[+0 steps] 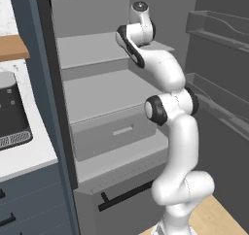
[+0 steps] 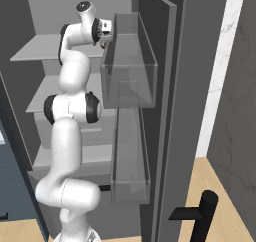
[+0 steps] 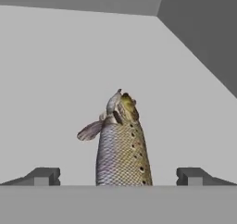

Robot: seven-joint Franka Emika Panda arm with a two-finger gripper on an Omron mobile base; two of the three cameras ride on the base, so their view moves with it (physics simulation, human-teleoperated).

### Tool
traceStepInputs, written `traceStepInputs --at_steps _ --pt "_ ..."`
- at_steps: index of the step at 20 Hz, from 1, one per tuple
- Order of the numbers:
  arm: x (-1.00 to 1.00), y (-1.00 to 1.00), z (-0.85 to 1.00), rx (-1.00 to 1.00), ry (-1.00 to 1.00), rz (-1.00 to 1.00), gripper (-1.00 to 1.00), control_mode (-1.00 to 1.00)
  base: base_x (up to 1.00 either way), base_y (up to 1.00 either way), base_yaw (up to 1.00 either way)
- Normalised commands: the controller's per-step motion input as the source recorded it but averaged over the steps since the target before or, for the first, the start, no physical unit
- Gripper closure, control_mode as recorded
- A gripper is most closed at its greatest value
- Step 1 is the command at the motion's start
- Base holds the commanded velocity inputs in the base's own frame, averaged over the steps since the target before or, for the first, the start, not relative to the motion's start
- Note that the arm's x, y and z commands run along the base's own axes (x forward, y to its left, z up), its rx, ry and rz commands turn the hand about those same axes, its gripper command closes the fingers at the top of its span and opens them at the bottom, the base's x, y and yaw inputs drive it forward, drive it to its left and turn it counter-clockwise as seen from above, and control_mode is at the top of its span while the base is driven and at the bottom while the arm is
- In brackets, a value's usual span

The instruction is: Place one eggplant and one fish in each tupperware on the nearby counter, to pack two identical lunches.

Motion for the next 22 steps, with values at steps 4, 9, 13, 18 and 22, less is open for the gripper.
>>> traceStepInputs --at_steps 4,9,13,18,22 --pt "0.39 0.00 -0.03 0.00 0.10 0.00 -1.00 -1.00 0.00 0.00 0.00" --pt "-0.10 -0.02 -0.49 -0.01 0.17 -0.01 1.00 -1.00 0.00 0.00 0.00" --pt "-0.53 -0.09 -0.97 -0.04 0.12 -0.03 1.00 -1.00 0.00 0.00 0.00" --pt "-0.12 0.09 -1.00 -0.27 -0.25 -0.01 1.00 -1.00 0.00 0.00 0.00" --pt "-0.01 0.07 -0.89 -0.21 -0.39 0.00 1.00 -1.00 0.00 0.00 0.00"
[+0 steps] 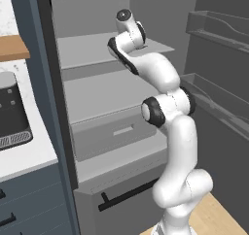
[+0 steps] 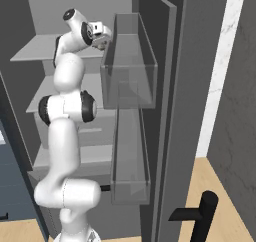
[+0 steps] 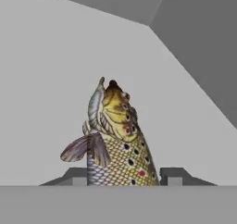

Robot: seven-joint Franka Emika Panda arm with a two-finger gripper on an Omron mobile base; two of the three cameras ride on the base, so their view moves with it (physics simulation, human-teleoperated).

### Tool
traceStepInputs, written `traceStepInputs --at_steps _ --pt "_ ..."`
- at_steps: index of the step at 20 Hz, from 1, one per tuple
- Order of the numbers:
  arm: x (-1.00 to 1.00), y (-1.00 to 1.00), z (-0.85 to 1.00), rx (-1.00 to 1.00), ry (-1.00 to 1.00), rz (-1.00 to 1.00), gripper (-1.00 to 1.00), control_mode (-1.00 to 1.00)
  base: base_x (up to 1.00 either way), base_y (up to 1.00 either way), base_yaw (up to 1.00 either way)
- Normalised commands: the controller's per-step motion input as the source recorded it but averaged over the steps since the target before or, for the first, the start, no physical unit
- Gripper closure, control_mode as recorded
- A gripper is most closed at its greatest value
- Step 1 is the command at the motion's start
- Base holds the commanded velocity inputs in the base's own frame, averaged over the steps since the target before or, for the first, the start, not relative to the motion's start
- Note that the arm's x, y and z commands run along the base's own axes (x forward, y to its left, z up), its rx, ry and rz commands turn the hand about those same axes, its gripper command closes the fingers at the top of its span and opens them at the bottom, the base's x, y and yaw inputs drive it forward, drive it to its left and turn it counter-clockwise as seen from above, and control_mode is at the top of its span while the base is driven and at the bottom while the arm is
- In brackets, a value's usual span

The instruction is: Place one eggplant and one fish in each tupperware on the nearby counter, to pack two identical lunches.

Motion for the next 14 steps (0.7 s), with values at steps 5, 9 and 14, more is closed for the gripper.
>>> traceStepInputs --at_steps 5,9,14 --pt "-0.76 -0.04 0.20 0.11 -0.05 0.00 1.00 -1.00 0.00 0.00 0.00" --pt "-1.00 0.00 0.33 0.23 0.06 -0.02 1.00 -1.00 0.00 0.00 0.00" --pt "-1.00 0.06 0.02 0.13 0.05 -0.15 1.00 -1.00 0.00 0.00 0.00"
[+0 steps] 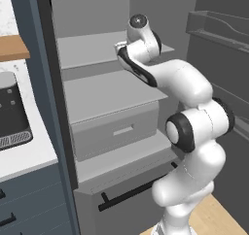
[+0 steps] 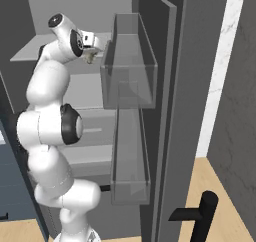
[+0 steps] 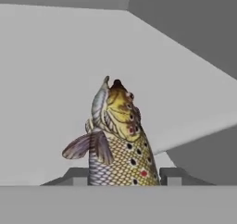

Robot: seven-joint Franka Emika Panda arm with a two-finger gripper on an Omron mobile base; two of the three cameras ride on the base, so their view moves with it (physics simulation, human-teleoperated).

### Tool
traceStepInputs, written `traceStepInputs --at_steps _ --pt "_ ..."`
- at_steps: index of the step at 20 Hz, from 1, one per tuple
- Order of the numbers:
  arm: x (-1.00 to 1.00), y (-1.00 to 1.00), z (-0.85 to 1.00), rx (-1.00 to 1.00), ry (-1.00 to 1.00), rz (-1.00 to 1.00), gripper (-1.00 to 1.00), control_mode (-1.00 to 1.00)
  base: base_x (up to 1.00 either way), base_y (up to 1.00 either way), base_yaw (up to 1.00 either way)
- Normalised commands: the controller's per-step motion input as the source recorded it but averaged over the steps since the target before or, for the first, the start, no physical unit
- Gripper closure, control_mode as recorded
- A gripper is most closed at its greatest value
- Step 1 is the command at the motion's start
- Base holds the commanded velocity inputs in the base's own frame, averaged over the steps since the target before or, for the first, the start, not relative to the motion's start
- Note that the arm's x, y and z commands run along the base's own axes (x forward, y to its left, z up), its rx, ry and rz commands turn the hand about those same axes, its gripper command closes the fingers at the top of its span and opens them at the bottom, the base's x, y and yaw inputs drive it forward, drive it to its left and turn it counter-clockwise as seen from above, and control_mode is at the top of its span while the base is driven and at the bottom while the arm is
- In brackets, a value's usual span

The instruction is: Place one eggplant and one fish in each tupperware on the nearby counter, to pack two identical lunches.

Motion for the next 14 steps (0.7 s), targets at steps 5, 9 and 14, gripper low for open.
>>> traceStepInputs --at_steps 5,9,14 --pt "-1.00 0.00 0.07 0.15 0.06 -0.18 1.00 -1.00 0.00 0.00 0.00" --pt "-1.00 -0.01 0.19 0.11 0.00 -0.04 1.00 -1.00 0.00 0.00 0.00" --pt "-1.00 -0.04 0.02 0.01 -0.01 0.00 1.00 -1.00 0.00 0.00 0.00"
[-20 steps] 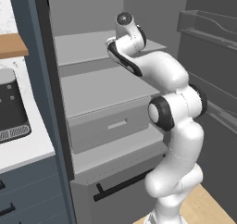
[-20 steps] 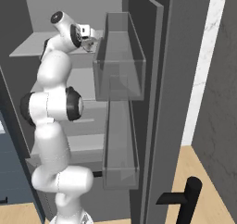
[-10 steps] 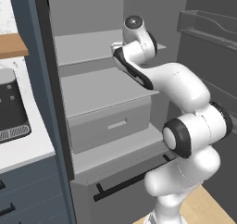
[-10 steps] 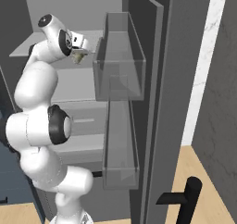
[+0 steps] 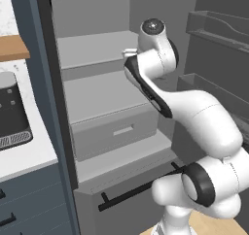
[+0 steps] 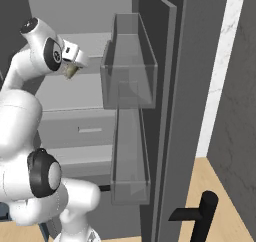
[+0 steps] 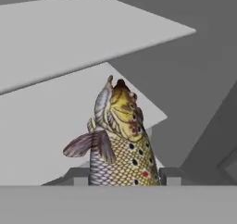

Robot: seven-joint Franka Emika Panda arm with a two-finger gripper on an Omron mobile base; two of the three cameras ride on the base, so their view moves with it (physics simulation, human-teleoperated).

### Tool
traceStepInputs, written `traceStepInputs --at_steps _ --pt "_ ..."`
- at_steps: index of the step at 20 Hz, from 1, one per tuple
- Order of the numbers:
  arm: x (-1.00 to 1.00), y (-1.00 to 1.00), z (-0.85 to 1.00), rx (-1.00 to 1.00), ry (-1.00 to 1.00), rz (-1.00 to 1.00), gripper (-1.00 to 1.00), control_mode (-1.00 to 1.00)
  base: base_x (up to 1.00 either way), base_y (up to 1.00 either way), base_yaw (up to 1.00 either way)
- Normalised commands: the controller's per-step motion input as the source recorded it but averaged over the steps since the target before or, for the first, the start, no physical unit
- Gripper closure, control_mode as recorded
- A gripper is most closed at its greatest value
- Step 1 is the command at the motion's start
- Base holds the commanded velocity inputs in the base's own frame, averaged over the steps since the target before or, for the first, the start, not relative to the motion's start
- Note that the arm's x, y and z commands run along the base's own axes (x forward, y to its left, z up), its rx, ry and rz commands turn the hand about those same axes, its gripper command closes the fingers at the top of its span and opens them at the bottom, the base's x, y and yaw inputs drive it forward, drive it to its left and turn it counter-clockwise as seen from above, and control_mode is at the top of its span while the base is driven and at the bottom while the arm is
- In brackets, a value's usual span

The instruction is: Place one eggplant and one fish in each tupperware on the nearby counter, to pack two identical lunches.

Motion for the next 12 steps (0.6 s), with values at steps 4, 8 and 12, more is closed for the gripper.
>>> traceStepInputs --at_steps 4,8,12 --pt "-1.00 -0.17 -0.04 0.00 0.00 0.00 1.00 -1.00 0.00 0.00 0.00" --pt "-0.50 -0.08 -0.14 0.00 0.00 0.00 1.00 1.00 -0.50 -0.01 0.00" --pt "0.00 0.00 0.00 0.00 0.00 0.00 1.00 1.00 -1.00 0.04 0.01"
